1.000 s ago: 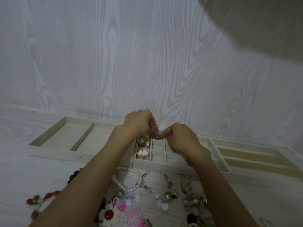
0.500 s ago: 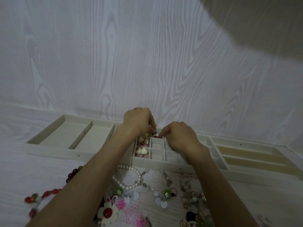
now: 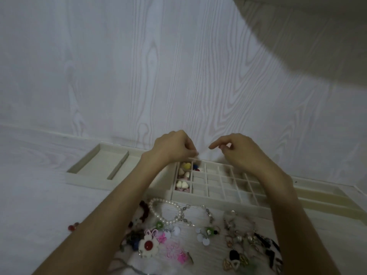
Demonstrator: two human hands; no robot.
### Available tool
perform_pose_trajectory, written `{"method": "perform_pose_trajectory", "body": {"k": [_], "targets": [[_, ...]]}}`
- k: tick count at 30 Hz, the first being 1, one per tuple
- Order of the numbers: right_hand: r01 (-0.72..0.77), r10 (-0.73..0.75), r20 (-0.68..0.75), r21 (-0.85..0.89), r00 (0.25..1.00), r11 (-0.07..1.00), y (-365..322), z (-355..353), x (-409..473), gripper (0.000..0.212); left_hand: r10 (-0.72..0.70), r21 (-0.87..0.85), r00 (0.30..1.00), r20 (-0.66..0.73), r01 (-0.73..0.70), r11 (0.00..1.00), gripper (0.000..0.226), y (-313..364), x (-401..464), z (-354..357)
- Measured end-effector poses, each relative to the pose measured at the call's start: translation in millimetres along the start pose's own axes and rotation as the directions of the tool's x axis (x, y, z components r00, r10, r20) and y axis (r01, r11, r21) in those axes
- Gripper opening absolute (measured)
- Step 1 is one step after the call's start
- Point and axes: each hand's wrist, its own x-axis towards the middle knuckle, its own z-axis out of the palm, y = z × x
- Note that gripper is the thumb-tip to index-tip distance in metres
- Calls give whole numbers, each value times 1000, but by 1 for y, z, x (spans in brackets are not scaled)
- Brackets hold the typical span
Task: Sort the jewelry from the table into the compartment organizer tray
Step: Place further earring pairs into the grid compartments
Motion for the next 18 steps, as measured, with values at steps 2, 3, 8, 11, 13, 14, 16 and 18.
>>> {"method": "perform_pose_trajectory", "body": {"k": [2,3,8,11,13,14,16,18], "targets": [[35,-35,18,33,999,999,-6,-8,-11,28,18,23,1000,-4,-17,1000,19,-1,-20,-14],[57,-60,44,51,997,997,-12,-10,-18,26,12,26,1000,-29,-12,1000,17,-4,-35,-22],[154,-172,251,89,953,984,-44,-9,-57,20,-24,-91,976,-216,5,996,14,-26,-100,-29],[215,-240,324,110,915,970,-59,-5,-73,19,-43,-161,974,-221,7,987,17,-40,-125,-22],[249,-281,350,135,894,959,-71,5,-80,19,-27,-205,984,-174,-9,979,17,-49,-137,-16],[271,-303,379,137,874,953,-76,12,-83,19,-20,-230,988,-155,-16,973,16,-52,-141,-13],[337,-348,449,108,823,935,-86,30,-84,20,-16,-214,989,-148,-16,977,15,-58,-147,-7],[377,-368,483,82,794,922,-90,45,-82,21,-37,-168,982,-186,5,986,16,-59,-149,-5]]}}
